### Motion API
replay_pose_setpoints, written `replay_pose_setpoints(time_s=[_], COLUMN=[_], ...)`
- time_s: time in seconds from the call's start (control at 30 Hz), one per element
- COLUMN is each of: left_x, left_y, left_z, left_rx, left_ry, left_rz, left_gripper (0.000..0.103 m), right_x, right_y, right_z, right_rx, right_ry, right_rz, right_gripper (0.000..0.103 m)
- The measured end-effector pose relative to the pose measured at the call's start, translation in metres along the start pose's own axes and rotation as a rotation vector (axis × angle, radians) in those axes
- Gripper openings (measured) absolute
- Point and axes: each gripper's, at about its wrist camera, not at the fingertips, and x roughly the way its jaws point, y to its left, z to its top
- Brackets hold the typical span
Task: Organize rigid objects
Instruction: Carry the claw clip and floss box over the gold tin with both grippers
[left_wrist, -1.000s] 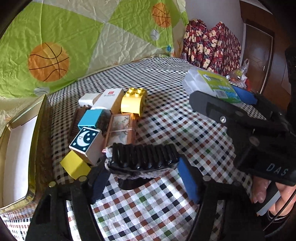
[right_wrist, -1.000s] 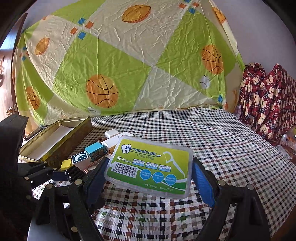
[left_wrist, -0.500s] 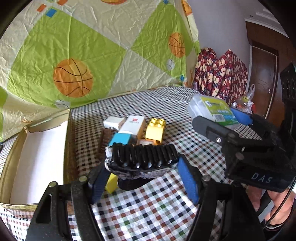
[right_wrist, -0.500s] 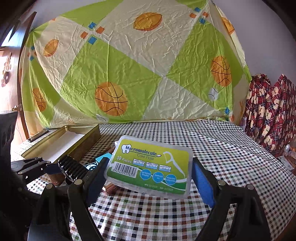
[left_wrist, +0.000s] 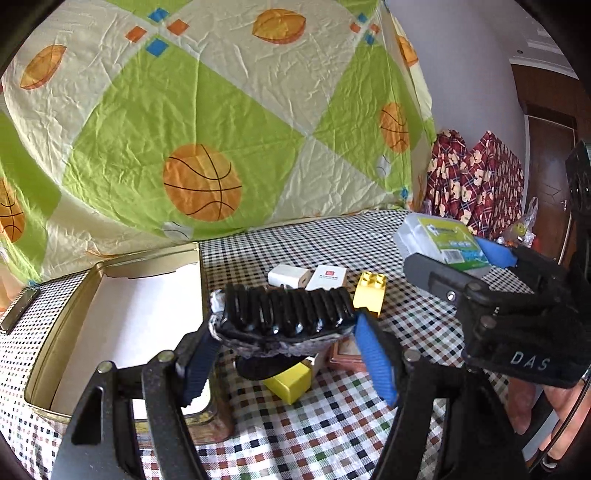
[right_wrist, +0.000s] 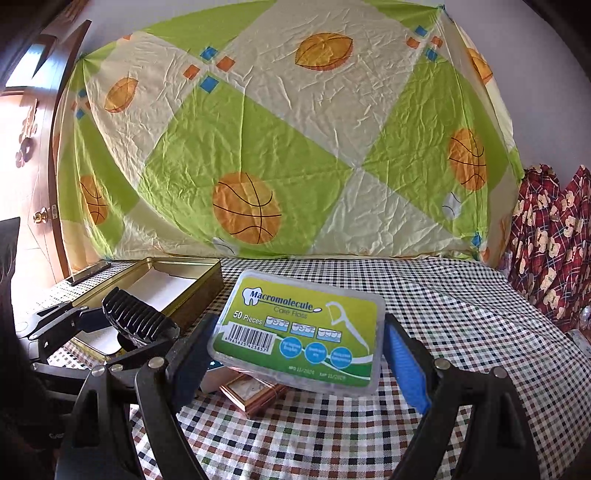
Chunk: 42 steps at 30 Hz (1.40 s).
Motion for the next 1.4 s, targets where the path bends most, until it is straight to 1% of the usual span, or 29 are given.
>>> replay_pose_setpoints(time_s=[0.23, 0.33, 0.43, 0.57, 0.67, 0.8, 1.0, 1.23, 1.4], left_x=[-0.007, -0.01, -0.013, -0.019, -0.02, -0.022, -0.03, -0.034, -0.034], left_y=[0.009, 0.015, 0.022, 0.03, 0.037, 0.047, 0.069, 0.101, 0.124], left_z=[-0.001, -0.003, -0.003, -0.005, -0.006, -0.006, -0.003, 0.003, 0.007], left_rx=[-0.02, -0.035, -0.061, -0.089, -0.103, -0.119, -0.142, -0.169, -0.18], left_ry=[-0.036, -0.047, -0.059, -0.082, -0.087, -0.084, -0.092, -0.079, -0.057], left_rz=[0.012, 0.018, 0.041, 0.065, 0.071, 0.085, 0.113, 0.153, 0.183], left_gripper=[0.071, 0.071, 0.071, 0.071, 0.071, 0.071, 0.071, 0.071, 0.071], right_x=[0.005, 0.003, 0.002, 0.008, 0.015, 0.023, 0.032, 0.048, 0.068], right_y=[0.01, 0.012, 0.012, 0.014, 0.02, 0.035, 0.061, 0.094, 0.113], right_z=[0.003, 0.004, 0.004, 0.007, 0.008, 0.011, 0.026, 0.041, 0.049], right_rx=[0.014, 0.02, 0.028, 0.027, 0.014, -0.021, -0.076, -0.113, -0.125], right_ry=[-0.028, -0.056, -0.077, -0.056, -0.034, -0.009, 0.0, 0.02, 0.056], right_rz=[0.027, 0.024, 0.014, 0.015, 0.033, 0.062, 0.109, 0.173, 0.211], right_gripper=[0.087, 0.087, 0.087, 0.087, 0.087, 0.087, 0.088, 0.088, 0.088])
